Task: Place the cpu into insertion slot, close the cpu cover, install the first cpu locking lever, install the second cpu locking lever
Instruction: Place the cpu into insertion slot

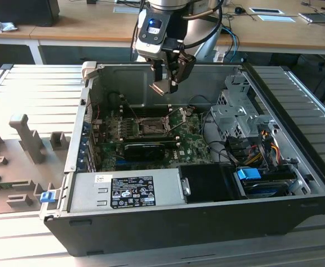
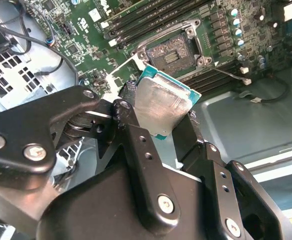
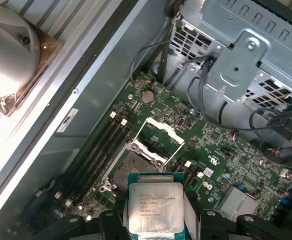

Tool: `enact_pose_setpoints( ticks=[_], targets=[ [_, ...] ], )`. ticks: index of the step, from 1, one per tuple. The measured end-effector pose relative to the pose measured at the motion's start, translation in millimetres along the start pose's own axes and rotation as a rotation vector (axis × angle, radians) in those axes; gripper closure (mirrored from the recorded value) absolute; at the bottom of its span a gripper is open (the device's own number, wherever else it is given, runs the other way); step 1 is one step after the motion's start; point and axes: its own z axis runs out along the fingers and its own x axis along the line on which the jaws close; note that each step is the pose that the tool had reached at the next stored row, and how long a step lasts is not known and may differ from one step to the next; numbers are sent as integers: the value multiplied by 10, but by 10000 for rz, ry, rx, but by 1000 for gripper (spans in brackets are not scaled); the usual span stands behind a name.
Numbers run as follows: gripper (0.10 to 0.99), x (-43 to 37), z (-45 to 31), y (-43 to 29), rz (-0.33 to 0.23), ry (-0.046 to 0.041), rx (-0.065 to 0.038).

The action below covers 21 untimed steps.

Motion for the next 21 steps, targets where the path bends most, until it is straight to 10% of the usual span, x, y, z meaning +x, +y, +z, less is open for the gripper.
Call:
enact_pose_setpoints(
  ticks=[21],
  targets=[
    [553, 0, 31, -4, 2581, -228, -50]
  ],
)
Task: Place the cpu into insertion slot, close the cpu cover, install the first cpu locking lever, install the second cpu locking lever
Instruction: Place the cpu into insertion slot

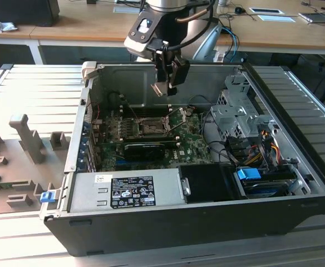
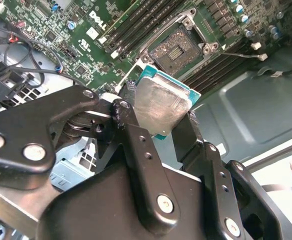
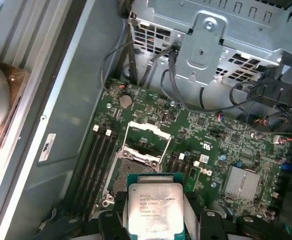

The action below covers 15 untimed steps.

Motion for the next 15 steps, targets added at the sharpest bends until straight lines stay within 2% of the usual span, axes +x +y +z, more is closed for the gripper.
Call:
enact_pose_setpoints(
  ticks=[8, 15],
  targets=[
    [553, -1, 28, -3, 19, -2, -1],
    [553, -2, 36, -4, 306, -29, -6]
  ],
)
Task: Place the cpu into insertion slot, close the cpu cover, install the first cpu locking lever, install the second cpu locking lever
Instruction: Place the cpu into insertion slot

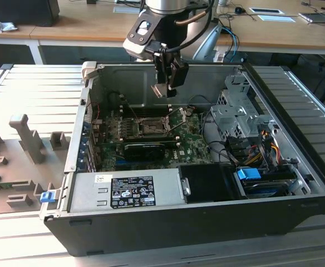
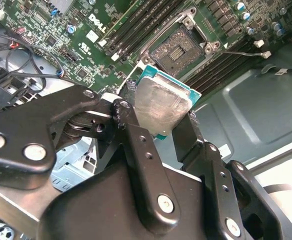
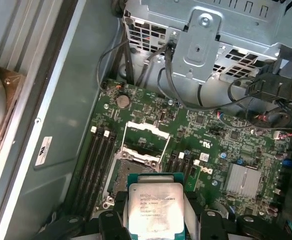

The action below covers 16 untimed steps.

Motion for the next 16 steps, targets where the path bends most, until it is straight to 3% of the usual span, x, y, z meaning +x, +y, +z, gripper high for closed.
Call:
enact_pose_setpoints(
  ticks=[16],
  targets=[
    [553, 0, 18, -1, 483, -42, -9]
  ],
)
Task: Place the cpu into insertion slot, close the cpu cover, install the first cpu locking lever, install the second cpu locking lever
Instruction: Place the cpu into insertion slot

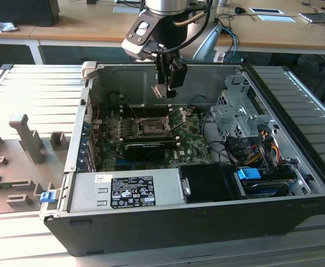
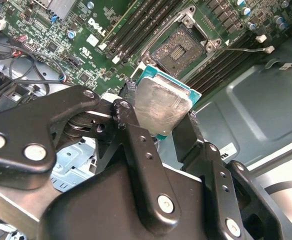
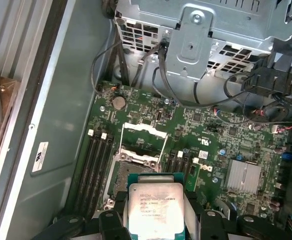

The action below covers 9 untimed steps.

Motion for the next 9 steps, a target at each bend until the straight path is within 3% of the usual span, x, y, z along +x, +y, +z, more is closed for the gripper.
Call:
enact_pose_setpoints(
  ticks=[9],
  targets=[
    [553, 0, 10, -1, 352, -30, -8]
  ],
)
